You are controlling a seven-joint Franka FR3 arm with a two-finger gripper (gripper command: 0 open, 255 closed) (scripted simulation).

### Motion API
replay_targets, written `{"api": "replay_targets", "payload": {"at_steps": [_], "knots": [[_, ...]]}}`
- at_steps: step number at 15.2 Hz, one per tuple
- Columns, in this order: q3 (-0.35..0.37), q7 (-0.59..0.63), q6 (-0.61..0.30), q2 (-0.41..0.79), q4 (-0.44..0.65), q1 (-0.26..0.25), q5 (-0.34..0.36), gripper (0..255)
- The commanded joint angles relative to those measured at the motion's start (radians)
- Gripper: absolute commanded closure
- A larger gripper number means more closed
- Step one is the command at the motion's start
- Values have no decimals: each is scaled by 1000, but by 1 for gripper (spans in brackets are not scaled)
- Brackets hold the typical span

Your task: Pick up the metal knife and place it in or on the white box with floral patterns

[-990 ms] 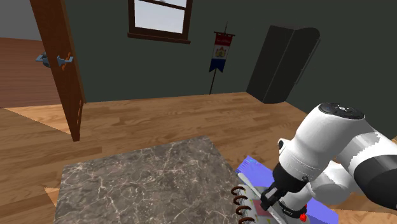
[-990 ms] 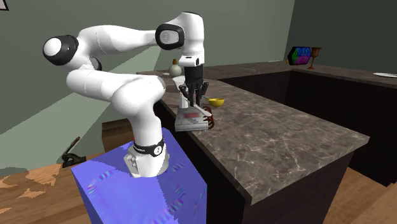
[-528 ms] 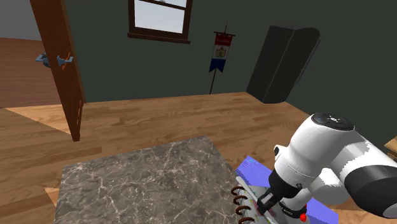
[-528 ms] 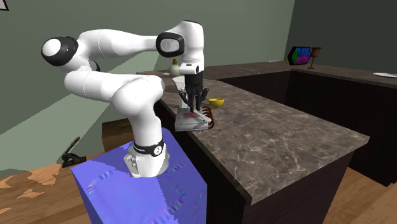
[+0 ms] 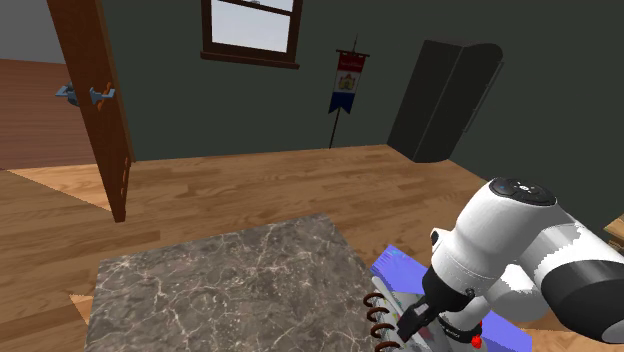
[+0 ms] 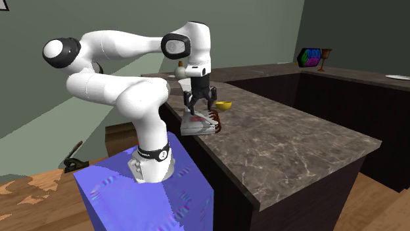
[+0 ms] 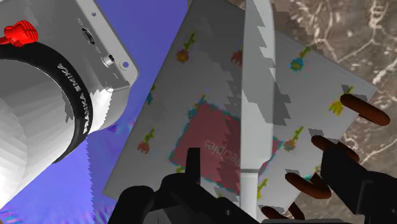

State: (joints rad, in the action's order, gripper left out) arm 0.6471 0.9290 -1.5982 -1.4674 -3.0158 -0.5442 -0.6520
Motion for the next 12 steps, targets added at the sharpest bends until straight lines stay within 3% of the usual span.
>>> {"api": "replay_targets", "payload": {"at_steps": [1, 3, 7, 12], "knots": [[0, 0, 0, 0, 0, 0, 0, 0], [0, 0, 0, 0, 0, 0, 0, 0], [-103, -10, 93, 18, 120, 62, 101, 0], [-103, -9, 92, 18, 120, 61, 101, 0]]}}
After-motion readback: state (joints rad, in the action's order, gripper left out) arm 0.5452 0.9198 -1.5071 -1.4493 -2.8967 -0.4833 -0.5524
